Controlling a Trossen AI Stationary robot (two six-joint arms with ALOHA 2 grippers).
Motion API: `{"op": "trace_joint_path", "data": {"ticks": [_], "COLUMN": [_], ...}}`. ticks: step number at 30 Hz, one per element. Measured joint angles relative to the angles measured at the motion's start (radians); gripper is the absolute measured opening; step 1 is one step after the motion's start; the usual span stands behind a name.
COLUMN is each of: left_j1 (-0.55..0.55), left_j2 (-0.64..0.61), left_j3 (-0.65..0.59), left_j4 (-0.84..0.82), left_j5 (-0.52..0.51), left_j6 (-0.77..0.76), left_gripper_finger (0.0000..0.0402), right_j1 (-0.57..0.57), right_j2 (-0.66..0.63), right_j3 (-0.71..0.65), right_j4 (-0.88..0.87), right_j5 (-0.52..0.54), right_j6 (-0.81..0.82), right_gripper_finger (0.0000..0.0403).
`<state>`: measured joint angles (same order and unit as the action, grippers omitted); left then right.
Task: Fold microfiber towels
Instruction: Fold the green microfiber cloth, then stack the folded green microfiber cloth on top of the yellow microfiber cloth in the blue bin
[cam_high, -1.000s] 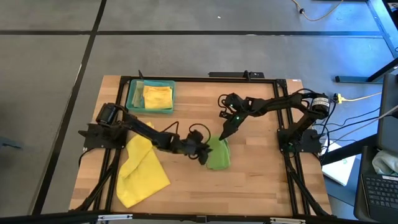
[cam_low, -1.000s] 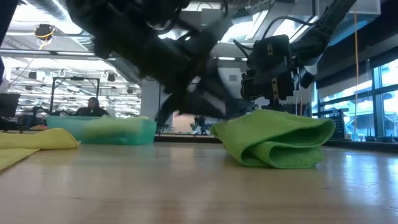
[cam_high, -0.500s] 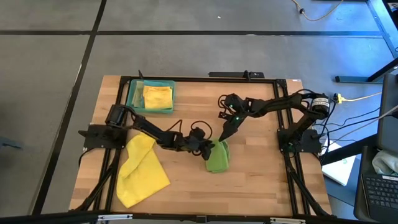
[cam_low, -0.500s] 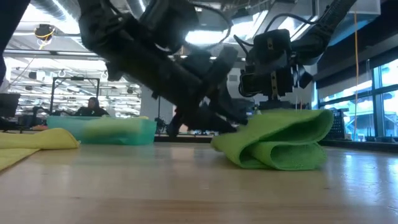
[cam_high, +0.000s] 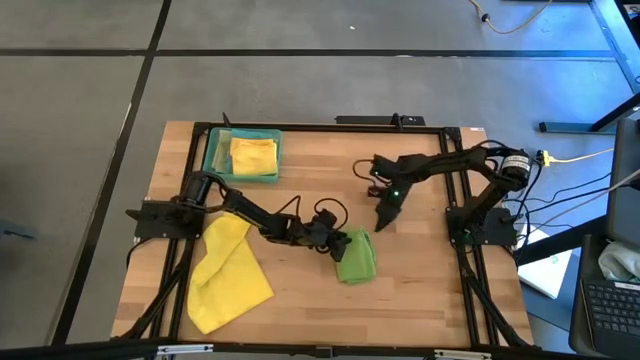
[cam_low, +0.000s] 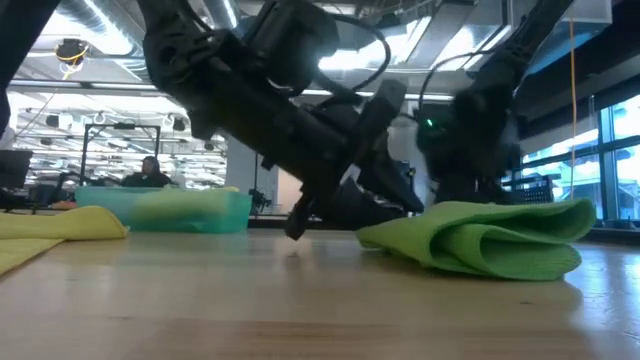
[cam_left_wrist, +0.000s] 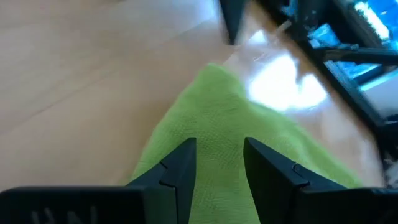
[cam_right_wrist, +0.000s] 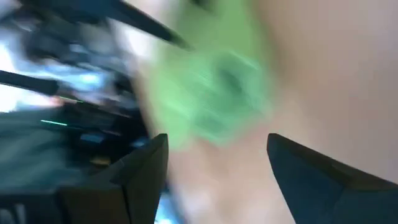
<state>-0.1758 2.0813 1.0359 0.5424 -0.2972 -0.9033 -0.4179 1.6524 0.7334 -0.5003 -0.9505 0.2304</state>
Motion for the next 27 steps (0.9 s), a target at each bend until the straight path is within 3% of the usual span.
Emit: {"op": "trace_joint_path", "data": {"ticks": [2, 5, 13, 16, 20, 24, 27], "left_j1": [-0.004, -0.010, -0.018, -0.053, -0.129, -0.207, -0.232], "left_j2": [-0.017, -0.036, -0.138, -0.192, -0.219, -0.213, -0.207], "left_j3": [0.000, 0.001, 0.001, 0.001, 0.001, 0.001, 0.000], "left_j4": [0.000, -0.018, -0.121, -0.183, -0.228, -0.235, -0.242], "left_j5": [0.003, 0.004, 0.115, 0.126, 0.130, 0.091, -0.015], "left_j6": [-0.003, -0.003, -0.012, -0.012, -0.019, -0.025, -0.029], "left_gripper_finger": [0.0126, 0.0126, 0.0126, 0.0126, 0.0126, 0.0126, 0.0126], "right_j1": [-0.009, -0.014, 0.068, 0.117, 0.167, 0.207, 0.236], "right_j2": [0.000, 0.000, -0.002, -0.006, -0.008, -0.006, -0.003], "right_j3": [-0.001, -0.005, -0.106, -0.160, -0.222, -0.250, -0.254], "right_j4": [-0.114, -0.087, 0.272, 0.428, 0.632, 0.779, 0.816], "right_j5": [0.095, 0.117, 0.135, 0.127, 0.192, 0.292, 0.333], "right_j6": [-0.135, -0.179, -0.019, 0.064, 0.166, 0.224, 0.236], "right_gripper_finger": [0.0275, 0.0275, 0.0275, 0.0275, 0.0275, 0.0275, 0.0275]}}
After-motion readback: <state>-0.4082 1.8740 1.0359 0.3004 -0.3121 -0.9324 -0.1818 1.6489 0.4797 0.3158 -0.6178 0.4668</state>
